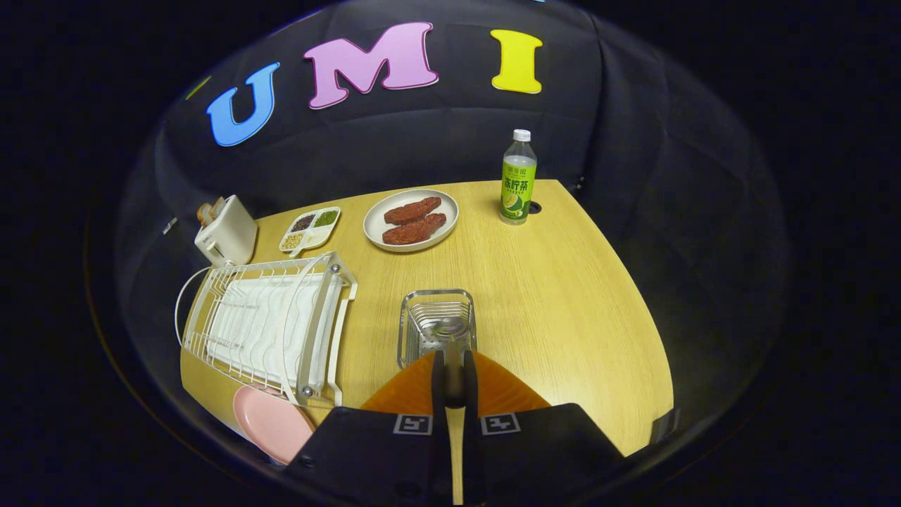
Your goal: Take the plate from the dish rack, then take the spoon from the basket and place it into the plate.
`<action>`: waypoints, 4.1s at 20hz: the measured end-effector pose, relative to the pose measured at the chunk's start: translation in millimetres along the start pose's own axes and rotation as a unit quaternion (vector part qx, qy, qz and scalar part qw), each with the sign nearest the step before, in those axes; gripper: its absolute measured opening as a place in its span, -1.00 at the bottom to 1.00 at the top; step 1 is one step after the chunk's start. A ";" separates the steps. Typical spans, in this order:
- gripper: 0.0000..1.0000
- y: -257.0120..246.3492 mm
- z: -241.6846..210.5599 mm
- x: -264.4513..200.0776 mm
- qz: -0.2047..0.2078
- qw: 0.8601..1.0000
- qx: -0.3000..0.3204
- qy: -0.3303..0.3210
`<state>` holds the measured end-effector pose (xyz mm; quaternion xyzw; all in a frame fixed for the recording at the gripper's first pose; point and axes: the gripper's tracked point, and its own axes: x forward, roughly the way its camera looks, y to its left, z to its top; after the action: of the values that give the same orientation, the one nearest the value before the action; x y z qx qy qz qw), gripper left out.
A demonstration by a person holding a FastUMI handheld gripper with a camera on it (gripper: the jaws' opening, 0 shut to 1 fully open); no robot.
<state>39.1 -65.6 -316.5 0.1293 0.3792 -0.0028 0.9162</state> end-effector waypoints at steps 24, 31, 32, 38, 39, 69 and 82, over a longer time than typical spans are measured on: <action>-0.80 244.1 -63.8 -157.1 0.261 0.958 -0.116 0.027; -0.80 291.5 -121.9 -92.2 0.303 0.942 -0.140 0.041; -0.80 294.0 -127.7 -88.8 0.308 0.940 -0.142 0.040; -0.80 286.4 -158.7 -74.8 0.324 0.929 -0.170 0.047; -0.80 285.3 -159.8 -74.7 0.328 0.928 -0.168 0.048; 0.98 224.4 -57.6 -100.5 0.182 0.960 -0.208 -0.039; 0.96 201.0 124.5 -217.1 0.085 0.926 -0.170 -0.326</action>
<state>-8.4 78.8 -33.8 -0.0046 0.0419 0.0972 0.9944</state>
